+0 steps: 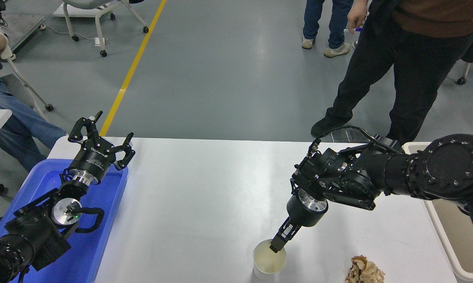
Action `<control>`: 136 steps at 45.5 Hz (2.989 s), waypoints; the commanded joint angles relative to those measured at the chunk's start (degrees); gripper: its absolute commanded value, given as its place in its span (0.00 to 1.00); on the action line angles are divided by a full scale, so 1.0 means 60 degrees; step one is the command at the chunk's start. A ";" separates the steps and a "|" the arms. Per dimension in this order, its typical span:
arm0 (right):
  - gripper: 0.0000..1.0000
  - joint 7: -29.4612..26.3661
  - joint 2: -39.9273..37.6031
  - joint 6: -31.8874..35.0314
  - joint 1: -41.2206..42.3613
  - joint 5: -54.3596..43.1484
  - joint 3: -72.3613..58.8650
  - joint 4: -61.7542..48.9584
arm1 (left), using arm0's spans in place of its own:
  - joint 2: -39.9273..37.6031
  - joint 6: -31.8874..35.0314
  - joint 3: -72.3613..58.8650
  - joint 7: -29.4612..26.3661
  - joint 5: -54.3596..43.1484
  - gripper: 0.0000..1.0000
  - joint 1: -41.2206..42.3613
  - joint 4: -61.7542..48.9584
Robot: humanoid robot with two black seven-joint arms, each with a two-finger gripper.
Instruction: Dispose of the paper cup in the dustbin
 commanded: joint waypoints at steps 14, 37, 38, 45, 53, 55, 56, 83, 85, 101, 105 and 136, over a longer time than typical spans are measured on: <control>0.00 0.0269 0.0000 0.0114 0.0142 0.0024 0.0050 -0.0054 | 0.0000 0.0000 0.0000 0.0000 0.0009 1.00 0.0000 -0.0008; 0.00 0.0665 0.0000 0.0129 0.1386 0.0141 0.1558 0.0063 | 0.0000 0.0000 0.0000 0.0000 -0.0006 1.00 0.0000 -0.0008; 0.00 0.0665 0.0000 0.0114 0.1445 0.0155 0.1690 0.0063 | 0.0000 0.0000 0.0000 0.0000 0.0009 1.00 0.0000 -0.0008; 0.00 0.0665 -0.0350 0.0114 0.1898 0.0272 0.2597 0.0019 | 0.0000 0.0000 0.0000 0.0000 0.0009 1.00 0.0000 -0.0008; 0.00 0.0665 -0.0908 0.0114 0.2367 0.0887 0.2833 -0.0010 | 0.0000 0.0000 0.0000 0.0000 -0.0006 1.00 0.0000 -0.0008; 0.00 0.0665 -0.1054 0.0114 0.2499 0.1048 0.2834 -0.0010 | 0.0000 0.0000 0.0000 0.0000 0.0009 1.00 0.0000 -0.0008; 0.00 0.0665 -0.1127 0.0114 0.2558 0.1136 0.2834 -0.0010 | 0.0000 0.0000 0.0000 0.0000 0.0009 1.00 0.0000 -0.0008; 0.00 0.0665 -0.1978 0.0187 0.2984 0.3187 0.3639 -0.0478 | 0.0000 0.0000 0.0000 0.0000 0.0009 1.00 0.0000 -0.0008; 0.00 0.0665 -0.1978 0.0187 0.2940 0.3290 0.3639 -0.0669 | 0.0000 0.0000 0.0000 0.0000 0.0009 1.00 0.0000 -0.0008; 0.00 0.0650 -0.1978 0.0173 0.1227 0.4403 0.3639 -0.3948 | 0.0000 0.0000 0.0000 0.0000 0.0009 1.00 0.0000 -0.0008; 0.00 0.0650 -0.1992 0.0173 0.0525 0.4885 0.3639 -0.5468 | 0.0000 0.0000 0.0000 0.0000 0.0009 1.00 0.0000 -0.0008; 0.00 -0.4797 -0.3252 -0.1232 -0.2714 0.7143 0.4869 -0.9810 | 0.0000 0.0000 0.0000 0.0000 -0.0006 1.00 0.0000 -0.0008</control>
